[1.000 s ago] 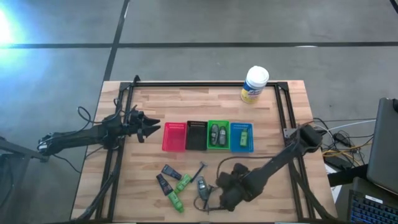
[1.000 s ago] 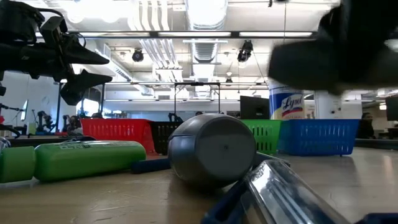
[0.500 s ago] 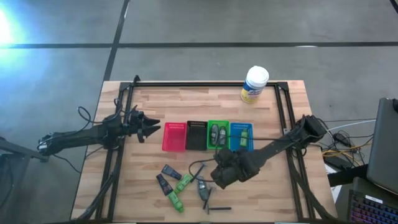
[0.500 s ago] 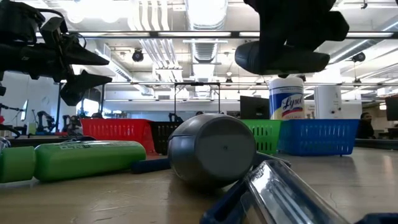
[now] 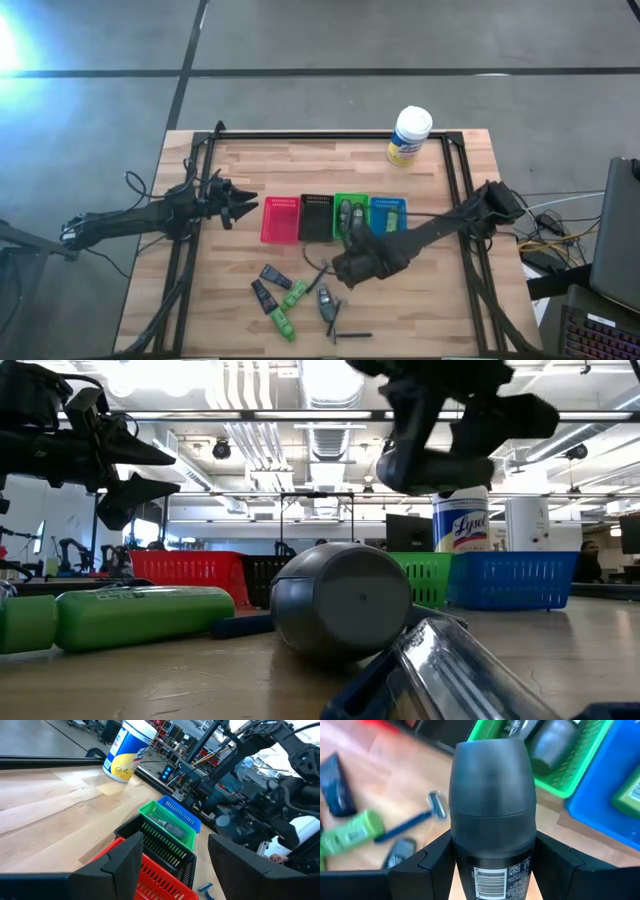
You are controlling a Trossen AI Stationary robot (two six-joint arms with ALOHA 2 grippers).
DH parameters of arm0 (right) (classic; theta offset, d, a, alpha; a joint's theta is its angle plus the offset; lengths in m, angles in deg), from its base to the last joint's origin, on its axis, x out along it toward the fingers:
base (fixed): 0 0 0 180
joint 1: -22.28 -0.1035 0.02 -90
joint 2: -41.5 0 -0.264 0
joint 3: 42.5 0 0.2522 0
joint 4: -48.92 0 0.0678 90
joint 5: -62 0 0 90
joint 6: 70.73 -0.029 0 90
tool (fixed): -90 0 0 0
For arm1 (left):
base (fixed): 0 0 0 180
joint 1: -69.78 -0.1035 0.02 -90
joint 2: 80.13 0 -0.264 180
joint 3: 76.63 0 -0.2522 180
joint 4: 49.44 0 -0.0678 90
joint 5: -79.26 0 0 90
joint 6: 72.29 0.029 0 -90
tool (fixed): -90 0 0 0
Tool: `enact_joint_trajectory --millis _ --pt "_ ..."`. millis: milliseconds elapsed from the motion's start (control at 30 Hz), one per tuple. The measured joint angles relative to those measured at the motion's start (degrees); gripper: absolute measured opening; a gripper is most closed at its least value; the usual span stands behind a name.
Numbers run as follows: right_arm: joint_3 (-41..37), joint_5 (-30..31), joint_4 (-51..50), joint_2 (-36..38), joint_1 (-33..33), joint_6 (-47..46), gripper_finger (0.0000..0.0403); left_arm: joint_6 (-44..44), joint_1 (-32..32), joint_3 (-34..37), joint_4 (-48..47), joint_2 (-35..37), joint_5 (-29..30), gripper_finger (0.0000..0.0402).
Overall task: Pick & Place Travel size toiletries
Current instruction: Put the gray deodorant into the green basket
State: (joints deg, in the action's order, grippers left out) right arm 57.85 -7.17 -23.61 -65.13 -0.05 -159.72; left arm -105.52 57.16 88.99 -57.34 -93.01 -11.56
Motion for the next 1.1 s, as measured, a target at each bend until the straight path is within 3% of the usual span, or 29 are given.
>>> enact_joint_trajectory --millis 400,633,800,1100 --pt "0.0 -0.2 6.7 0.0 12.7 5.2 0.0209 0.0 0.0 0.0 0.0 0.0 0.0 0.0229" --pt "-1.6 -5.7 7.3 0.0 17.9 8.4 0.0205 0.0 0.0 0.0 0.0 0.0 0.0 0.0229" --pt "-4.9 -9.5 8.1 0.0 19.1 3.5 0.0209 0.0 0.0 0.0 0.0 0.0 0.0 0.0229" --pt "-11.8 -8.8 21.8 0.0 20.7 -5.3 0.0211 0.0 0.0 0.0 0.0 0.0 0.0 0.0229"
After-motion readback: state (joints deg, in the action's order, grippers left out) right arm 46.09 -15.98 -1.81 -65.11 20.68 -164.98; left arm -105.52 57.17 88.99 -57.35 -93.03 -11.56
